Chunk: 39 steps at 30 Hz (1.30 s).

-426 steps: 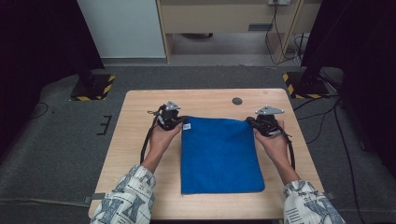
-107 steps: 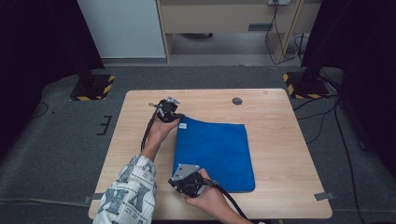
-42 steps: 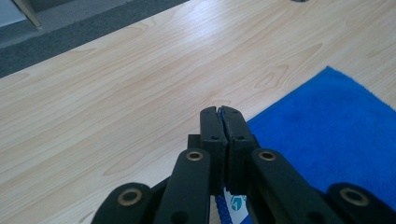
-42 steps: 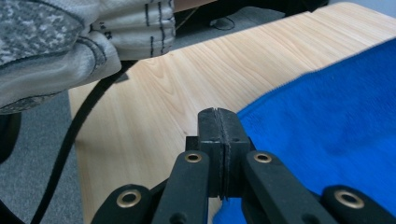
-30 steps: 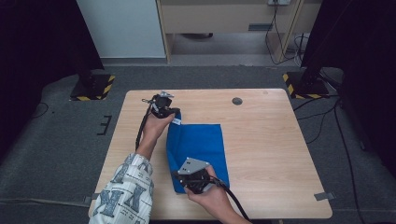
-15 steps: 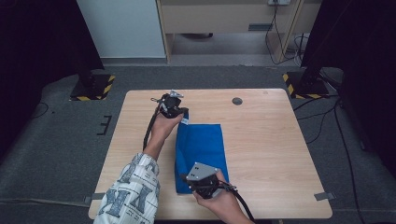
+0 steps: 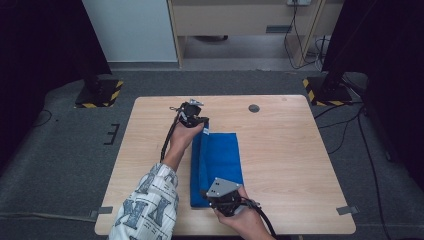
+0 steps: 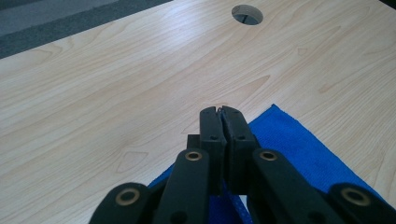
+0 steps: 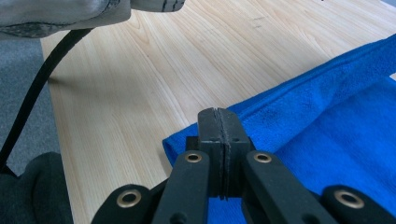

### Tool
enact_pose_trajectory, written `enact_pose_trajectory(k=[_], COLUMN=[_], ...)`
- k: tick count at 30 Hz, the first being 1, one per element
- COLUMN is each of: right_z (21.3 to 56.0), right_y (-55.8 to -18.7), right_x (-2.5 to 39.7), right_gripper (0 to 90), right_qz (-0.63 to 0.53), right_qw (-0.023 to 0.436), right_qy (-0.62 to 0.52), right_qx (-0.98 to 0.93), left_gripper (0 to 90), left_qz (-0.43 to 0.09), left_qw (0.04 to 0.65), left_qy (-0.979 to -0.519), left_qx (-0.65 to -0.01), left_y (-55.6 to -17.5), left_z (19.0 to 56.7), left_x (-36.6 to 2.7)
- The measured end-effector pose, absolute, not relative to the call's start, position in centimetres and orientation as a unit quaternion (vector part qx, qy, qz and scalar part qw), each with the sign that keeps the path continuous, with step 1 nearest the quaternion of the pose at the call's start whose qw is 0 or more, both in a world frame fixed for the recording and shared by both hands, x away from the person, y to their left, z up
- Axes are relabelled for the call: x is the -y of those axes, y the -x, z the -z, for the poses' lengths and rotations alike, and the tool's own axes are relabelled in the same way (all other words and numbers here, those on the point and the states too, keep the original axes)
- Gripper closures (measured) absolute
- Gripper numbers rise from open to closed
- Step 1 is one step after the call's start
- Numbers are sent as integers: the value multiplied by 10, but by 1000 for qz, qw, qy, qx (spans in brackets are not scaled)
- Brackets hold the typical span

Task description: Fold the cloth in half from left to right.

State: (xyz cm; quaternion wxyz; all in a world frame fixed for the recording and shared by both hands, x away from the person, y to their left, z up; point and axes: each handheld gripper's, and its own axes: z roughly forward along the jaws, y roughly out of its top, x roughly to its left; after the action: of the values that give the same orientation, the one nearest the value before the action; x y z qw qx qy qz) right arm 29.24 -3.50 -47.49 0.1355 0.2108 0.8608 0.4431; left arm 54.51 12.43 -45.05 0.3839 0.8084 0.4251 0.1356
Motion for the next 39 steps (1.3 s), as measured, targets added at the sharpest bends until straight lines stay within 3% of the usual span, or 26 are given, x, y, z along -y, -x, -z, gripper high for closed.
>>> enact_pose_trajectory(k=[35, 39], right_z=[462, 473], right_y=[-293, -292], right_x=[82, 87], right_gripper=[894, 891], right_qz=[-443, -423], right_qw=[143, 135], right_qy=[-243, -247], right_qx=[-851, -861], left_gripper=[859, 852], left_qz=[-115, -114], left_qw=[393, 384], left_qy=[-813, -818], left_qx=[-414, -414], left_y=[-547, -549], left_z=[460, 465], left_x=[-78, -72])
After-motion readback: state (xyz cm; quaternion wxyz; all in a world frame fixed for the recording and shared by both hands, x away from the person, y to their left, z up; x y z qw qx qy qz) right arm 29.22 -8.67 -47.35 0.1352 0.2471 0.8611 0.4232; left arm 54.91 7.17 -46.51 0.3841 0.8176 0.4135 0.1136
